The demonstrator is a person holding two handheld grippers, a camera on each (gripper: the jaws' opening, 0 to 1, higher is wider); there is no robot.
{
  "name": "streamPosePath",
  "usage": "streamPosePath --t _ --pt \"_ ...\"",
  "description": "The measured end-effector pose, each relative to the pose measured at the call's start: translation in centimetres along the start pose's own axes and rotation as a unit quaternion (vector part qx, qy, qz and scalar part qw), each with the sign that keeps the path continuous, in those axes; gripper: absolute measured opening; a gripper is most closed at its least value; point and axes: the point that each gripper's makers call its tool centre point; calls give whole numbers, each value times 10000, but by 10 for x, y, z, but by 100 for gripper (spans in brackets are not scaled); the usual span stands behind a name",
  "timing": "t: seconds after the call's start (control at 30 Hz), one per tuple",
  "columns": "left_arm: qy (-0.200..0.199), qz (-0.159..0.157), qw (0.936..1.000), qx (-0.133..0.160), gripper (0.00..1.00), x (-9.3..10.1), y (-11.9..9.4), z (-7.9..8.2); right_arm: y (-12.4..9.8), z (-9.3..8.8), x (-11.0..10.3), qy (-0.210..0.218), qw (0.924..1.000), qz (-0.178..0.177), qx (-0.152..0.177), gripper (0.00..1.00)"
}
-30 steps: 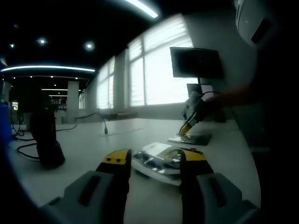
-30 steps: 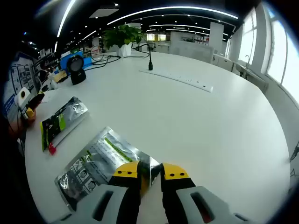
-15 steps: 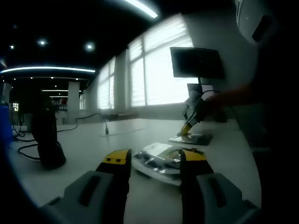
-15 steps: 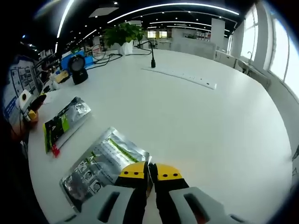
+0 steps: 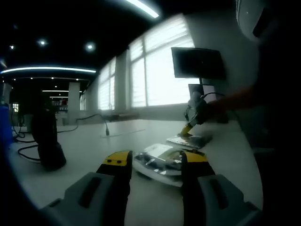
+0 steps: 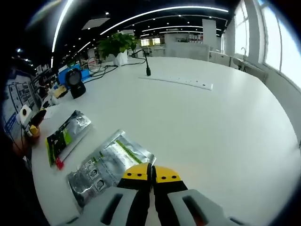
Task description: Clip sheet goods on table flip sheet goods clip sheet goods scan sheet goods put sheet goods back to table
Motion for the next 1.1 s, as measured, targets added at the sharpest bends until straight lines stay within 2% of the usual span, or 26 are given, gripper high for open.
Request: streamPosePath --t 0.47,0.73,0.97,1.1 --pt "-23 24 10000 10 34 -1 0 0 -23 34 -16 146 9978 20 645 0" --pt "62 84 9999 -32 34 -3 -1 -1 -41 64 -35 406 9913 105 1250 0" --pt "-52 232 9997 38 34 -10 -2 3 -58 82 -55 299 9872 153 1557 0" --pt "-98 224 9997 53 34 -9 -2 2 -64 91 -63 390 9845 186 1698 0"
Point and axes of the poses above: the point that each gripper's makers call its tool centre point, and the gripper's own axes: y roughly forward along the fingers, x roughly to its right, z roughly out of its top, and after that the axes turned 12 degrees about x, right-handed
